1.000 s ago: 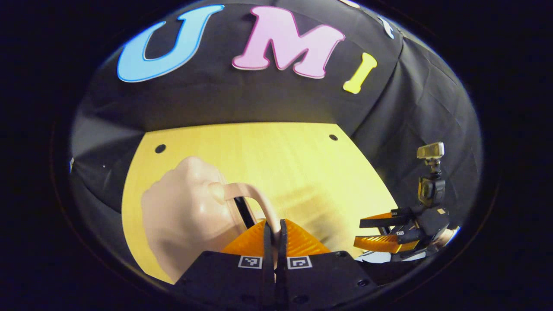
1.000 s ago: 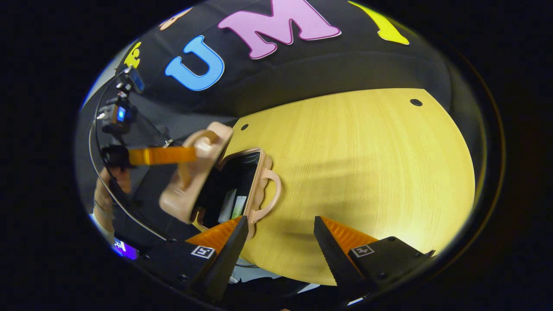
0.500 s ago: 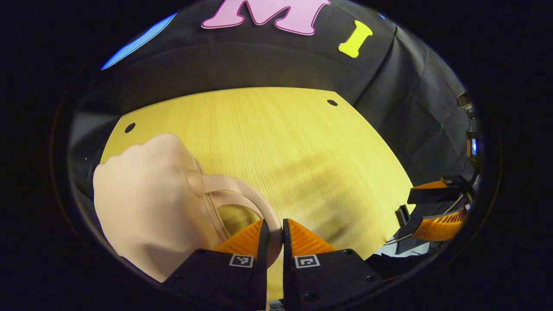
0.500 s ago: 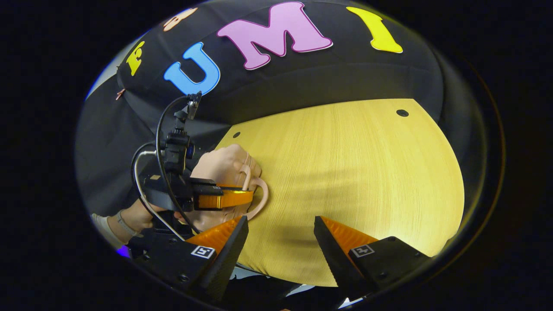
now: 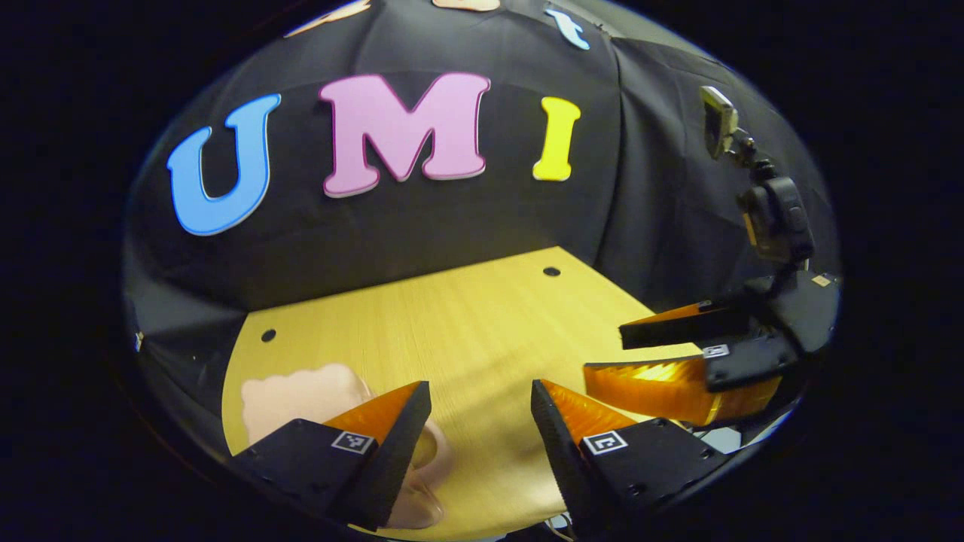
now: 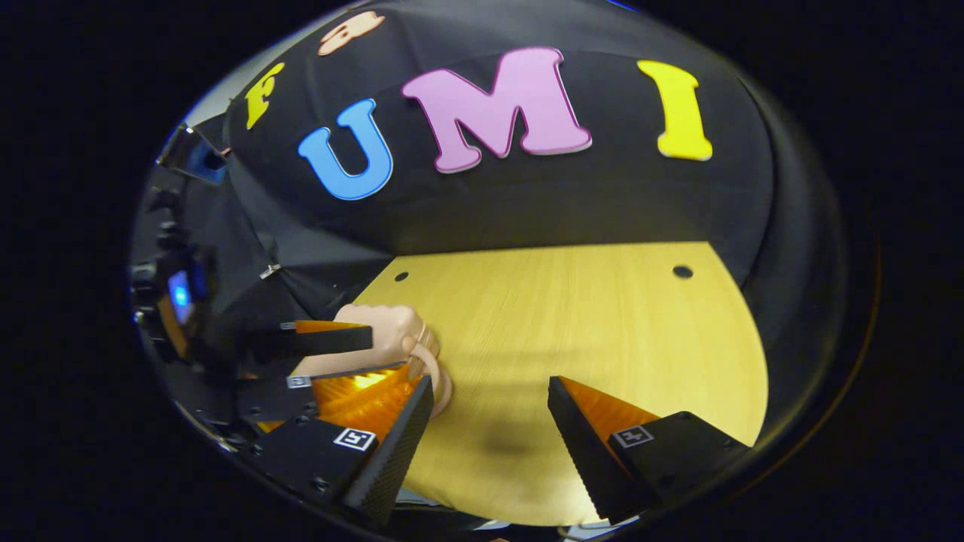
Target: First open the suitcase, pack the skin care products into it, and then close the suitcase.
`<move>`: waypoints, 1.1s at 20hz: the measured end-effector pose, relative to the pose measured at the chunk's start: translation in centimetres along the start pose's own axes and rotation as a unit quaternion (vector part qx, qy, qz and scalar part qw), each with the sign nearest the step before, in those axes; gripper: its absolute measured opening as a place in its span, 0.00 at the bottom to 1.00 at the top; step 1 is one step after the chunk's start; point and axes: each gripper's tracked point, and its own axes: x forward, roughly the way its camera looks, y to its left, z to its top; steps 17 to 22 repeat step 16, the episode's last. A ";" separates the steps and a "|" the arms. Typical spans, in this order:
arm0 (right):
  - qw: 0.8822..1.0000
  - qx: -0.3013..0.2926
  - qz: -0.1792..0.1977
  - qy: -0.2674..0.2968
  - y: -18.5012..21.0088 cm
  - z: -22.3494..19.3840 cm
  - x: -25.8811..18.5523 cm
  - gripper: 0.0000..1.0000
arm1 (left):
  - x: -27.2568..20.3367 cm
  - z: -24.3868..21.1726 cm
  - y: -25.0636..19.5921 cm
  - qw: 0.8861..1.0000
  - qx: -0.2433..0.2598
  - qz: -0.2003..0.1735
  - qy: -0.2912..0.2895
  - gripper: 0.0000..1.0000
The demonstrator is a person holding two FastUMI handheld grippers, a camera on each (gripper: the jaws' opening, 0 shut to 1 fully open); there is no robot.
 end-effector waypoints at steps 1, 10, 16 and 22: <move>0.999 -0.021 -0.014 -0.030 -0.7 2.0 -0.1 0.97 | -0.8 2.3 -0.6 0.999 0.003 0.004 -0.034 0.87; 0.952 -0.128 -0.079 -0.266 -0.8 14.4 -6.1 0.96 | -5.4 8.7 4.5 0.982 -0.043 0.101 -0.155 0.92; 0.953 -0.124 -0.071 -0.267 -1.0 13.7 -6.4 0.96 | -5.0 7.5 6.1 0.981 -0.059 0.123 -0.138 0.91; 0.953 -0.124 -0.071 -0.267 -1.0 13.7 -6.4 0.96 | -5.0 7.5 6.1 0.981 -0.059 0.123 -0.138 0.91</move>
